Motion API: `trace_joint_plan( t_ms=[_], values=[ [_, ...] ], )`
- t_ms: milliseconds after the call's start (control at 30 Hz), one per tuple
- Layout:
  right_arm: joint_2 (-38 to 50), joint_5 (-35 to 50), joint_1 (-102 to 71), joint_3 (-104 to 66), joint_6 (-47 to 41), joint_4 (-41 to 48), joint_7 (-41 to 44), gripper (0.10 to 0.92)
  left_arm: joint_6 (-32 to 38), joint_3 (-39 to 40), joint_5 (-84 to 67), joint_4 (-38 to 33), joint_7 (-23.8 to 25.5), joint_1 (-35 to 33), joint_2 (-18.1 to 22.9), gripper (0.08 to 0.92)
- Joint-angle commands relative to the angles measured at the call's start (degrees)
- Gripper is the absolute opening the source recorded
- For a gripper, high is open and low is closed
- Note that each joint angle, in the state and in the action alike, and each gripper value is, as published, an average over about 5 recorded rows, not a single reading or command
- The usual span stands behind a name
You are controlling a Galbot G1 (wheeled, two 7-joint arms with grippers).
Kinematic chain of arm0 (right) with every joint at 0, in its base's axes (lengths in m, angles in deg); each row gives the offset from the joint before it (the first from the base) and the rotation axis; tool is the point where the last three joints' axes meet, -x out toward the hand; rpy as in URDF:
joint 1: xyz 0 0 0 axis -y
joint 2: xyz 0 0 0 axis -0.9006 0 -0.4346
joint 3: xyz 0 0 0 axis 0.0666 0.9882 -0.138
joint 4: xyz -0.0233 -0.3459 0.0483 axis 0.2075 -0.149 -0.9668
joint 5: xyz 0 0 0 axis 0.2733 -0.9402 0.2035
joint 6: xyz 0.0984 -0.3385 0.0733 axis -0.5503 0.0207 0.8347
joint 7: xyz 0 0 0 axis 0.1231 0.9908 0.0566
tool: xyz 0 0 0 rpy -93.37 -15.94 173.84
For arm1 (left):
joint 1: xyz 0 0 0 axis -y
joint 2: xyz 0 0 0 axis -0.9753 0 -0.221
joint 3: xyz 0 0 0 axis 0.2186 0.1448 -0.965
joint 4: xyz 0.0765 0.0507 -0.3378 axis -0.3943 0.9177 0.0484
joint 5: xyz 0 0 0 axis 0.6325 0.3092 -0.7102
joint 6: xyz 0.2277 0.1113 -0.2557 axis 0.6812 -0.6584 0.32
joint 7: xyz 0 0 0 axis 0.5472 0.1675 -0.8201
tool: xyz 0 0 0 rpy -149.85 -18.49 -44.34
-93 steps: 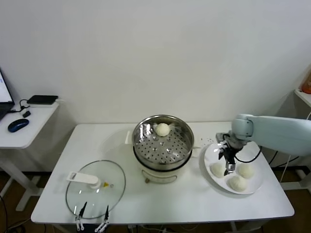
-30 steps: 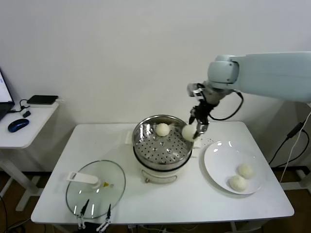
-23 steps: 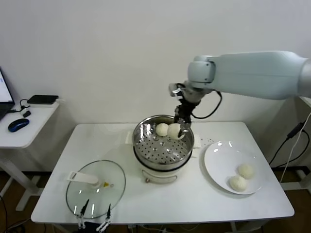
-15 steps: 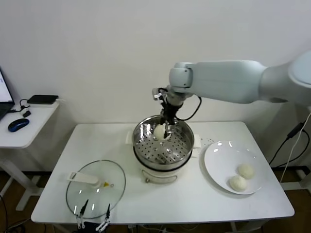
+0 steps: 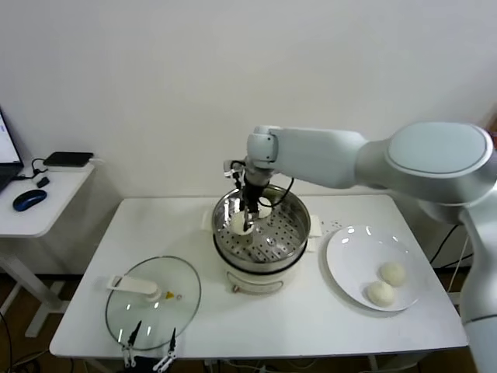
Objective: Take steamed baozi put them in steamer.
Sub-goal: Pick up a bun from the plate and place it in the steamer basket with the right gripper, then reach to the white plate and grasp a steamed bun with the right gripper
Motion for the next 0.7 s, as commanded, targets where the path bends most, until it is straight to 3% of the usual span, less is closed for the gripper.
trace_joint_plan(
  t_ms=[33,167,433,700],
  values=[
    [-2.8,-1.7,-4.3,-1.8,0.1,4.9,-0.2,0.656,0.1,-0.1,0.0,0.0,0.0,0.0,-0.1,0.823],
    [-2.7,-1.8,-3.9,-1.6,0.5,4.3,0.3,0.670,0.1,-0.1,0.0,-0.2,0.0,-0.1,0.0,0.823],
    [0.6,-1.6,2.0,-0.8,2.1,0.9,1.9,0.815,0.1,0.0,0.0,-0.9,-0.1,-0.4,0.1,0.823],
    [14.0,1.7,17.2,10.0,8.1,-15.1,9.3,0.823,-0.4,0.3,0.1,-1.2,-0.1,-0.5,0.1,0.823]
  ],
)
